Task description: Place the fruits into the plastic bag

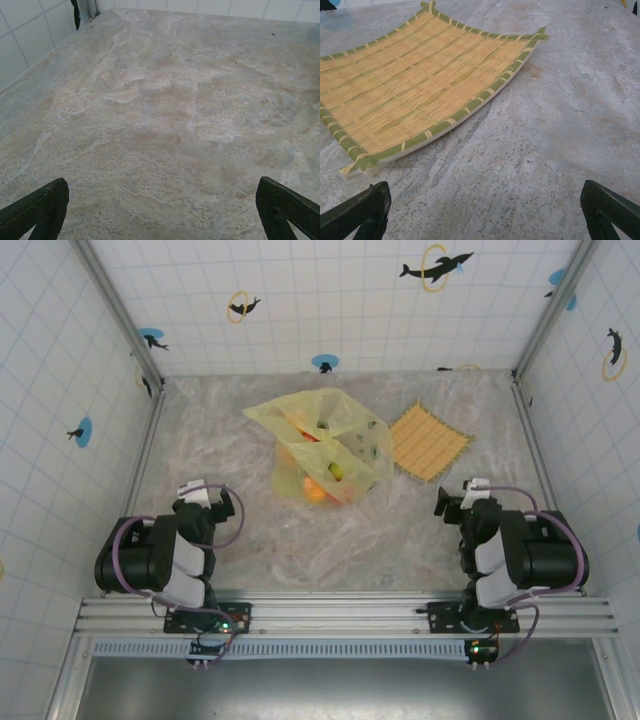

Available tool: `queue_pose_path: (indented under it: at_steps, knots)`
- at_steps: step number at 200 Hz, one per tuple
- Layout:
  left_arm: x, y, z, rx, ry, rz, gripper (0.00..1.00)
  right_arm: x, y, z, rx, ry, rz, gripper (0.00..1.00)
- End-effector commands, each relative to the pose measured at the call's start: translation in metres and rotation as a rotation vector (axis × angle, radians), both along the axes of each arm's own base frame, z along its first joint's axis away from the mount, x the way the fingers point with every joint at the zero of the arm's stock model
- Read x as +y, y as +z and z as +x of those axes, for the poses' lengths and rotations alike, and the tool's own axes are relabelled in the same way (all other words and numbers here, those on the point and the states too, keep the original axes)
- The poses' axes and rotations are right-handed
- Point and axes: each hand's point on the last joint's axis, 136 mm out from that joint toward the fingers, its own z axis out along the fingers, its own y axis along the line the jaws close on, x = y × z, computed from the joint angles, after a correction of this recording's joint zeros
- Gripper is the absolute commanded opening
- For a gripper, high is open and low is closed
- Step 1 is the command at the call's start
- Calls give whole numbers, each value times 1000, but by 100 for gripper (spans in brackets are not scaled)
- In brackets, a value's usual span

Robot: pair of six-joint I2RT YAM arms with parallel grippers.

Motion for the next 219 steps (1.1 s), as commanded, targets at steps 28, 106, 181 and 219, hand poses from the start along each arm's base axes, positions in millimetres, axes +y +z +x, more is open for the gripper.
queue_pose_path:
  at_steps: [28,106,181,219]
  knots:
    - [0,2,-1,-12,-6,-14,98,0,9,1,-43,-11,-9,99]
    - [0,2,0,-12,-6,-14,98,0,9,1,-43,-18,-23,99]
    - [-1,2,0,-11,-7,-13,98,0,9,1,-43,-19,-23,99]
    - [0,2,0,-11,-6,-14,98,0,9,1,-42,-20,-24,99]
